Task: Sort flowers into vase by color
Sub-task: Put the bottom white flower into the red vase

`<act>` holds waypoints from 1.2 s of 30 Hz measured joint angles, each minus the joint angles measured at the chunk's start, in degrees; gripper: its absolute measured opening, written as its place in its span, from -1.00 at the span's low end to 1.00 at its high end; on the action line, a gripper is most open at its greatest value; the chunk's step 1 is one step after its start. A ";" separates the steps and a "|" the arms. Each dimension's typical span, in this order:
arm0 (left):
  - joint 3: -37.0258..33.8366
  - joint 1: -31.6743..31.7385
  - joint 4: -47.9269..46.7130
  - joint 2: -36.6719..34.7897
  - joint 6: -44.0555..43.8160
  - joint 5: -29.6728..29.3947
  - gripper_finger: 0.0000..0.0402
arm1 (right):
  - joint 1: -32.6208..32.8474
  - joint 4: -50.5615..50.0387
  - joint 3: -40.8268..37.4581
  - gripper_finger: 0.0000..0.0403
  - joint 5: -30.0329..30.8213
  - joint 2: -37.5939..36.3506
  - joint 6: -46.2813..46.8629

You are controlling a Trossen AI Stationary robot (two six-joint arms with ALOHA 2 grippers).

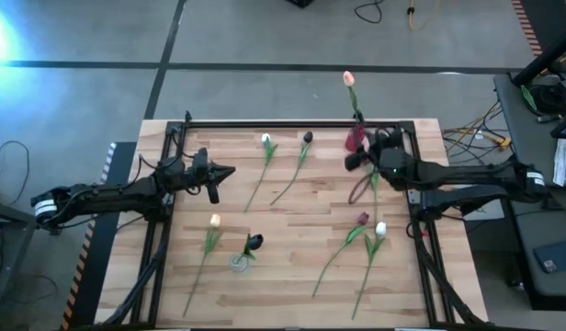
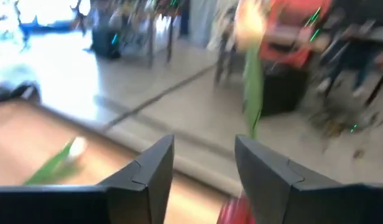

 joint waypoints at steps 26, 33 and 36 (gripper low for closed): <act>0.00 -0.02 0.01 0.00 0.00 0.00 -1.00 | 40.47 -52.60 10.09 -0.94 -23.16 9.69 79.66; 0.00 -0.02 0.02 0.00 -0.56 0.00 -1.00 | 42.54 -57.54 14.94 -0.94 -35.53 18.42 88.73; 0.00 -0.02 0.06 0.00 -1.27 0.39 -1.00 | 42.52 -57.42 15.74 -0.90 -44.24 22.82 90.98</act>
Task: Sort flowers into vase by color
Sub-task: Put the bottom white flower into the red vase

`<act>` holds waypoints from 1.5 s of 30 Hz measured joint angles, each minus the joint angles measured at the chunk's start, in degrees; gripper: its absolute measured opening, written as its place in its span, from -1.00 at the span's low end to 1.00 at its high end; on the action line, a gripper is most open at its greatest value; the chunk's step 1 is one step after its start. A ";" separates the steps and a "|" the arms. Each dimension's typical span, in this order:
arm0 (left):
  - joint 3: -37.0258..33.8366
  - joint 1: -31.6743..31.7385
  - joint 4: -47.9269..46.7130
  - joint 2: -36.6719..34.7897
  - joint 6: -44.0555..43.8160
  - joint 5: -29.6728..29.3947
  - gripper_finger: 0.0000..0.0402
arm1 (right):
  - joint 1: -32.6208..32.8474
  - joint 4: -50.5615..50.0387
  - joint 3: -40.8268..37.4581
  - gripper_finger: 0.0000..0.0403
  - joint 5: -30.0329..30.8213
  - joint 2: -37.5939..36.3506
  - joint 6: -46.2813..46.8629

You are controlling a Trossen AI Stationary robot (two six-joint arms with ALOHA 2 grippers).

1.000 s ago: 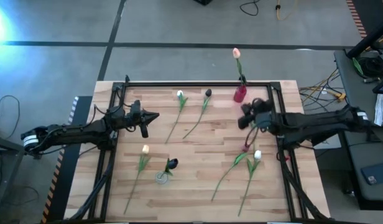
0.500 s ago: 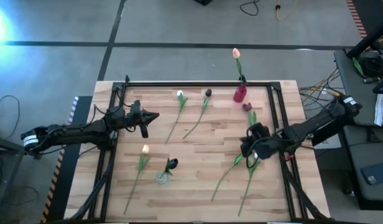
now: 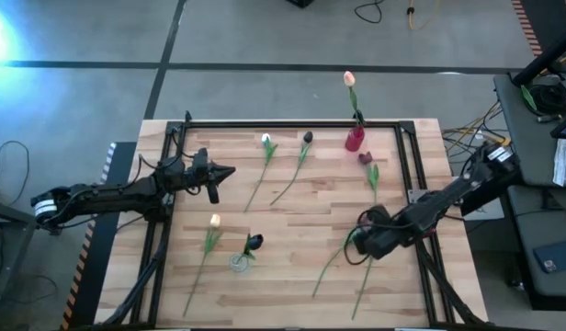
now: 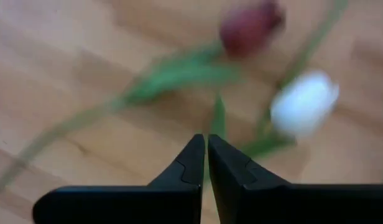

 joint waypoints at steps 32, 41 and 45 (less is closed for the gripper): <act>0.00 0.00 -0.54 0.00 0.85 1.55 -1.00 | 1.25 5.89 1.20 -0.35 -10.34 15.91 15.86; 0.00 0.00 -0.63 0.04 -0.17 3.70 -1.00 | 1.25 6.29 0.89 -0.74 -10.24 16.60 13.36; 0.00 0.00 -0.52 0.04 -0.22 3.70 -1.00 | 1.25 4.53 1.52 -0.91 -7.92 14.41 13.06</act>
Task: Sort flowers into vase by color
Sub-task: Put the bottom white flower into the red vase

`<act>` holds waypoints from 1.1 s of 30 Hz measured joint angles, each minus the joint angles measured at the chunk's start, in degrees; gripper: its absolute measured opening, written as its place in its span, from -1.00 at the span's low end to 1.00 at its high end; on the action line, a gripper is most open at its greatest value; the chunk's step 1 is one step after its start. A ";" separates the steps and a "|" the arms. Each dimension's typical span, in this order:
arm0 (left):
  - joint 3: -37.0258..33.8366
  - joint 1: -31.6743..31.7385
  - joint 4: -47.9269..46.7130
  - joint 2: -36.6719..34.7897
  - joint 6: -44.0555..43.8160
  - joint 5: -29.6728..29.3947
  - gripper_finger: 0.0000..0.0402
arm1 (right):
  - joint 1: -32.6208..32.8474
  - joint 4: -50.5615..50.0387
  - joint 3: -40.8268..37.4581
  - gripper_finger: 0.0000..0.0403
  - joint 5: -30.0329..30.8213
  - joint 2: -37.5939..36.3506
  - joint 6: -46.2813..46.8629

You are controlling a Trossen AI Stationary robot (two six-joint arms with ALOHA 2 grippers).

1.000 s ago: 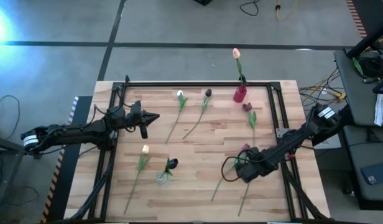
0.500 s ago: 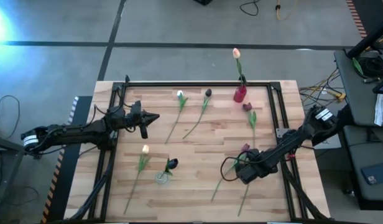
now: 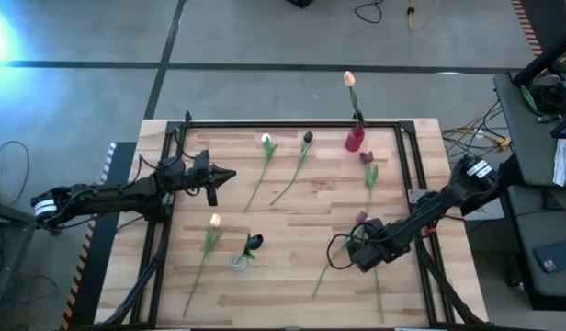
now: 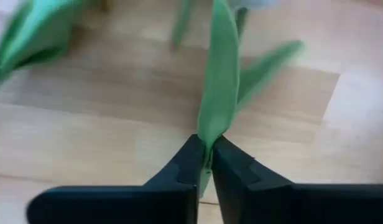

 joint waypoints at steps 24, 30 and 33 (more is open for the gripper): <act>0.00 0.00 2.35 -0.04 0.44 -0.04 -1.00 | -6.50 -27.64 18.30 -0.94 55.89 -10.96 -27.02; 0.00 0.00 2.82 -0.04 0.63 -0.07 -1.00 | -12.87 -24.70 14.76 -0.94 72.35 -18.56 -37.49; 0.00 0.00 2.88 -0.04 0.68 -0.07 -1.00 | -14.84 -24.47 14.05 -0.94 80.78 -22.63 -40.92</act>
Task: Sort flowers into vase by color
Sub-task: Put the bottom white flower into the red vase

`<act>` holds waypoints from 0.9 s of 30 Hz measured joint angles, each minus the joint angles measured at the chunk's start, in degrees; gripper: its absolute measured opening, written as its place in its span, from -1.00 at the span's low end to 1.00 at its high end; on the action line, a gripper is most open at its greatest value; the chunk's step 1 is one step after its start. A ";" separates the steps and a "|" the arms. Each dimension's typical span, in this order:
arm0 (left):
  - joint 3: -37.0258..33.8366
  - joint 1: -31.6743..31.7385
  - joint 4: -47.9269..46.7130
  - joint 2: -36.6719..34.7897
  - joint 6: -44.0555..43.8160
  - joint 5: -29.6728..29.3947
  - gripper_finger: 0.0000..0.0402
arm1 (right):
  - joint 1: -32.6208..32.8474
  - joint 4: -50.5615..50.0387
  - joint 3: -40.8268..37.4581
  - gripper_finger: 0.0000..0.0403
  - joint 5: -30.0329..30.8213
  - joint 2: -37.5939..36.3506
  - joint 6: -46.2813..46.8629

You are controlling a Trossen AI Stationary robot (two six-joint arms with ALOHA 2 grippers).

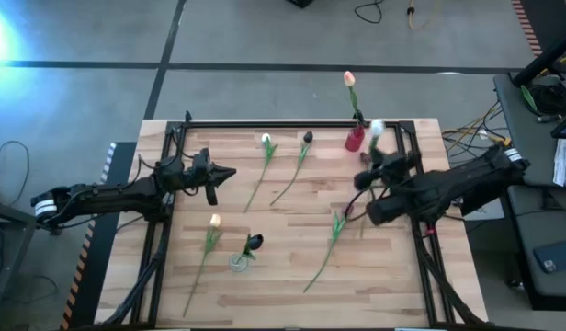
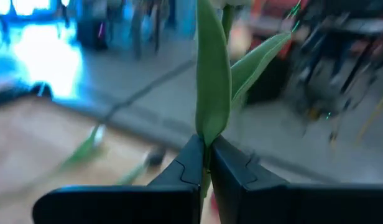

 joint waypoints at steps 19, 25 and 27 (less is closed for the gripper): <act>0.00 0.00 1.89 0.00 2.77 0.00 -1.00 | -6.60 -0.33 -0.04 -0.95 9.26 -9.50 -19.71; 0.00 0.02 1.90 0.00 2.79 0.37 -1.00 | -6.60 0.26 -0.04 -0.95 1.47 -8.07 -25.09; 0.00 0.00 1.93 0.00 2.79 0.38 -1.00 | -6.60 1.48 -0.04 -0.95 -0.63 -7.53 -28.21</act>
